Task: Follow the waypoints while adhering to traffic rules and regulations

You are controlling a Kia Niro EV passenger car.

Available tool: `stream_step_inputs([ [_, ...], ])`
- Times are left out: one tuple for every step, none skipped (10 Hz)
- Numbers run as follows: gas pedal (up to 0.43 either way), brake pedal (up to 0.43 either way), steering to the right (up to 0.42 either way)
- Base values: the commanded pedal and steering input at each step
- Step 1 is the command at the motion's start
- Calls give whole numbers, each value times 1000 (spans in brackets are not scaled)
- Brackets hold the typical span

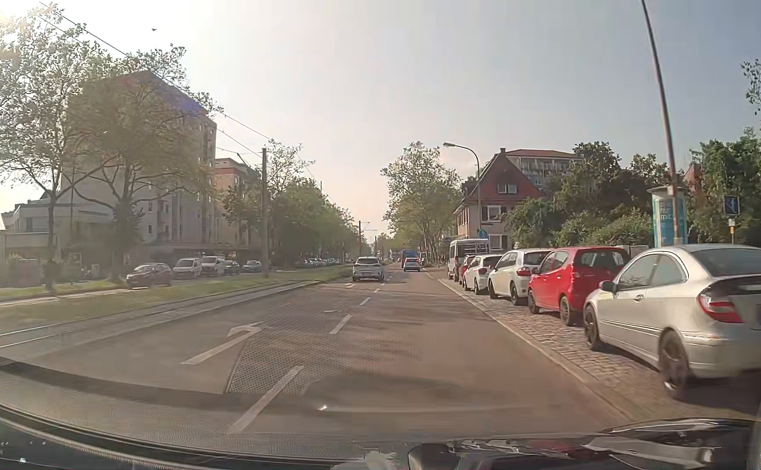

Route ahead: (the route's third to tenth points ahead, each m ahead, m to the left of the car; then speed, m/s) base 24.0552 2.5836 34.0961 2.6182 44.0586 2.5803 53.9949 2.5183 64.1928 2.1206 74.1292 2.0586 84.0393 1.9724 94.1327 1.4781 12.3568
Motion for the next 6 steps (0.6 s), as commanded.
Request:
stream_step_inputs([
  [39, 0, -9],
  [28, 0, -9],
  [8, 0, -9],
  [8, 0, -9],
  [8, 0, -9],
  [8, 0, -9],
])
